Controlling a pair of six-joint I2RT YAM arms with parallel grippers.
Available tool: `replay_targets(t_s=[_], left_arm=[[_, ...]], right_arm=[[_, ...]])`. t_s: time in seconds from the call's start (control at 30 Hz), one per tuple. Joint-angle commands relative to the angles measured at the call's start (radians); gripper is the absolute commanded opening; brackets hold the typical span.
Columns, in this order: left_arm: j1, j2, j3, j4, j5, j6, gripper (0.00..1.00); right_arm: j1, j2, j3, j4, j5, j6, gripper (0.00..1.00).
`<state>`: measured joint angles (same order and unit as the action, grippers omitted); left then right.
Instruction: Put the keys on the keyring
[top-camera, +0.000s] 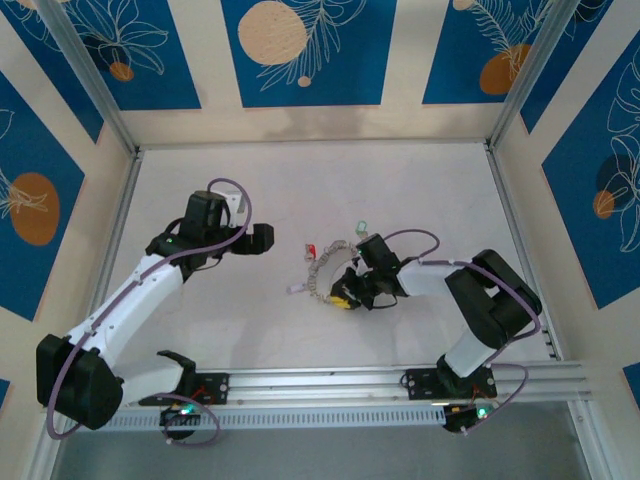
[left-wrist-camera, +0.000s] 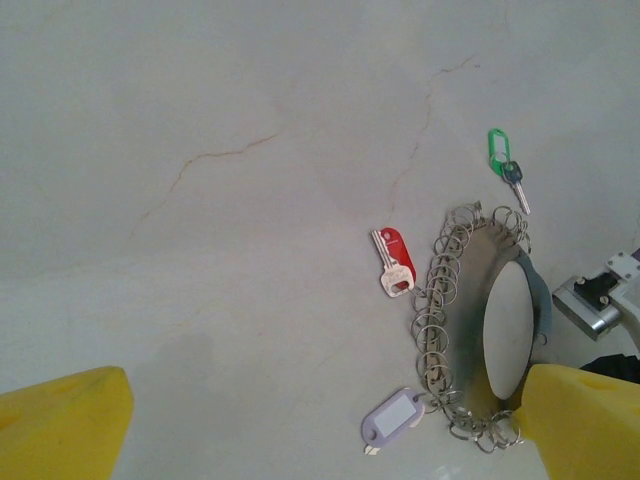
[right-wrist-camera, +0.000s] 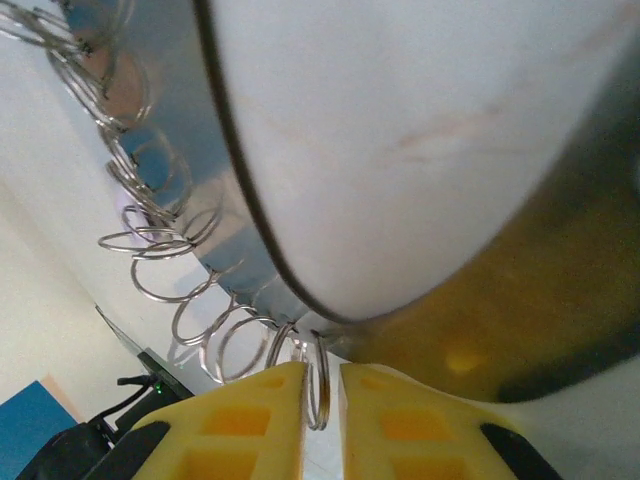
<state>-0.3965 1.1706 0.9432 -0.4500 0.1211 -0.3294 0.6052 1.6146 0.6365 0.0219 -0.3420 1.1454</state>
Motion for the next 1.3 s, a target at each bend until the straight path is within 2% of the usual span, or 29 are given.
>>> replay_targets(t_s=[0.0, 0.17, 0.43, 0.63, 0.77, 0.9, 1.07, 1.27], left_arm=[[0.003, -0.004, -0.003, -0.007, -0.021, 0.043, 1.0], [-0.008, 0.004, -0.004, -0.013, -0.049, 0.067, 1.0], [-0.039, -0.02, -0.039, 0.056, -0.012, 0.116, 1.0], [-0.04, -0.107, -0.116, 0.207, 0.093, 0.132, 1.0], [-0.041, -0.185, -0.201, 0.353, 0.152, 0.153, 1.0], [-0.041, -0.244, -0.246, 0.429, 0.199, 0.215, 1.0], [-0.041, -0.253, -0.227, 0.411, 0.285, 0.287, 1.0], [-0.041, -0.237, -0.226, 0.44, 0.418, 0.348, 0.99]], right_arm=[[0.01, 0.016, 0.037, 0.015, 0.025, 0.004, 0.15], [0.011, 0.012, 0.058, -0.026, 0.043, -0.027, 0.1], [0.015, -0.029, 0.096, -0.115, 0.051, -0.113, 0.07], [0.047, -0.063, 0.224, -0.355, 0.136, -0.336, 0.07], [0.09, -0.077, 0.313, -0.486, 0.213, -0.528, 0.02], [0.098, -0.098, 0.368, -0.553, 0.227, -0.722, 0.0], [0.105, -0.15, 0.415, -0.613, 0.23, -0.944, 0.0], [0.11, -0.256, 0.391, -0.574, 0.147, -1.171, 0.0]])
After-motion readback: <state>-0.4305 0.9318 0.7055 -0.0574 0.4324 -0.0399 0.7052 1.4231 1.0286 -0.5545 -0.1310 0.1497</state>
